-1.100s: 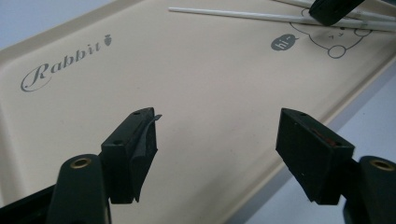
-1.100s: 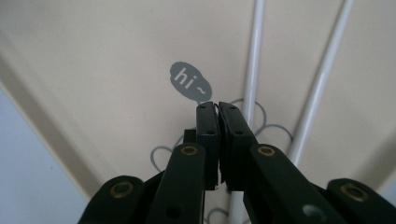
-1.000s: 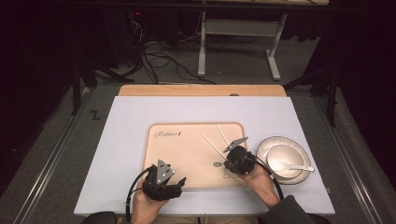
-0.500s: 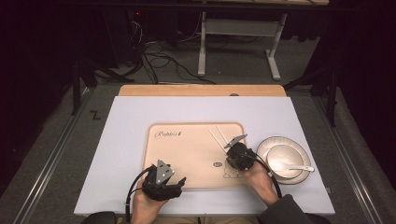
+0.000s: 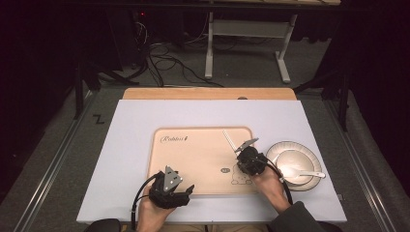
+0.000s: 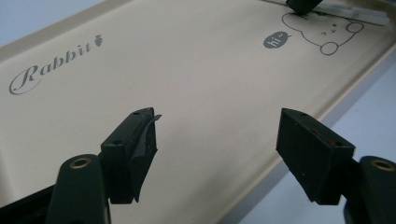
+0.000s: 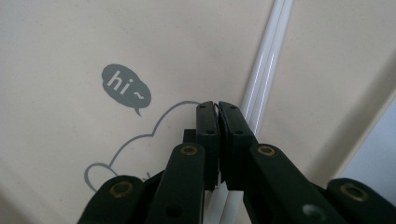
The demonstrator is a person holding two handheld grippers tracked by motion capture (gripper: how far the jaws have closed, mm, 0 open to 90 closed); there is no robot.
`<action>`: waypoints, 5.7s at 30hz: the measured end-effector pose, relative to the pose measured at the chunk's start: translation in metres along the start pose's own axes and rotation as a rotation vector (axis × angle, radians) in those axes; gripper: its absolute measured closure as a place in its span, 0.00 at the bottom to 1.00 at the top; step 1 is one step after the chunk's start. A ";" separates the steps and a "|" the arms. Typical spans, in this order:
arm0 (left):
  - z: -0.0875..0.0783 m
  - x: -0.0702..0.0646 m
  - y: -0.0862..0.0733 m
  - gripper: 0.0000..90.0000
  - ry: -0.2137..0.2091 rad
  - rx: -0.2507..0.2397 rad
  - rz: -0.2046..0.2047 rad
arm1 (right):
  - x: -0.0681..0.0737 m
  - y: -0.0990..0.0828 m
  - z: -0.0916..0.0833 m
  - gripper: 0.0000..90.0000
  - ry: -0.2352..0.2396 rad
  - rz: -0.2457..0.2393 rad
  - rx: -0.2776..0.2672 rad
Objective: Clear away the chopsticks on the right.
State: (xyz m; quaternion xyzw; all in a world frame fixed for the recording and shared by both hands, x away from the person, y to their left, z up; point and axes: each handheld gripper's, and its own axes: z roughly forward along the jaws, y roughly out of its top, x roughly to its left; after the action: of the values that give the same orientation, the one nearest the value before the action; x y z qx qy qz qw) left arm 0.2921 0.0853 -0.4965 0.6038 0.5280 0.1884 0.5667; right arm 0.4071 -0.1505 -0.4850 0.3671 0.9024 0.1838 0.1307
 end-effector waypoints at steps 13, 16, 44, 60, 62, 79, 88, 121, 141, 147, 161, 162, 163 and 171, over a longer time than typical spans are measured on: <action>0.004 -0.002 0.001 0.32 -0.015 0.010 0.001 | -0.003 -0.005 -0.019 0.95 0.030 0.009 -0.065; 0.007 -0.002 0.001 0.32 -0.021 0.016 0.001 | -0.003 -0.008 -0.025 0.95 0.036 0.015 -0.087; 0.028 -0.011 0.005 0.32 -0.107 0.049 0.020 | -0.041 -0.057 -0.090 0.82 -0.077 0.101 -0.179; 0.038 -0.018 0.004 0.33 -0.142 0.069 0.042 | -0.071 -0.088 -0.106 0.79 -0.117 0.201 -0.076; 0.039 -0.019 0.005 0.33 -0.143 0.069 0.042 | -0.075 -0.092 -0.108 0.76 -0.121 0.217 -0.065; 0.041 -0.020 0.005 0.33 -0.139 0.063 0.048 | -0.095 -0.110 -0.111 0.73 -0.133 0.264 -0.007; 0.041 -0.019 0.006 0.33 -0.134 0.051 0.042 | -0.094 -0.111 -0.107 0.73 -0.076 0.255 0.034; 0.039 -0.019 0.007 0.33 -0.134 0.035 0.045 | -0.096 -0.113 -0.111 0.95 -0.022 0.246 0.040; 0.033 -0.015 0.006 0.33 -0.108 0.024 0.038 | -0.093 -0.102 -0.138 0.96 -0.087 0.220 -0.062; 0.028 -0.012 0.006 0.33 -0.090 0.015 0.031 | -0.085 -0.088 -0.141 0.96 -0.066 0.179 -0.109; 0.013 -0.002 0.005 0.33 -0.022 -0.016 0.013 | -0.070 -0.052 -0.119 0.96 0.000 0.075 -0.107; 0.011 -0.001 0.005 0.33 -0.016 -0.020 0.008 | -0.070 -0.049 -0.117 0.96 -0.002 0.062 -0.106; 0.009 0.000 0.005 0.33 -0.009 -0.018 0.011 | -0.070 -0.049 -0.117 0.96 -0.002 0.062 -0.106; -0.003 0.004 0.004 0.33 0.032 -0.046 0.010 | -0.065 -0.026 -0.101 0.96 0.000 0.048 -0.136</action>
State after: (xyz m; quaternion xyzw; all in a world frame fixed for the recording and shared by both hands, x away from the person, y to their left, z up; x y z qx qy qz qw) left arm 0.2929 0.0913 -0.4936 0.5903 0.5295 0.2131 0.5707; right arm 0.3990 -0.2376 -0.3988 0.3788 0.8789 0.2476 0.1511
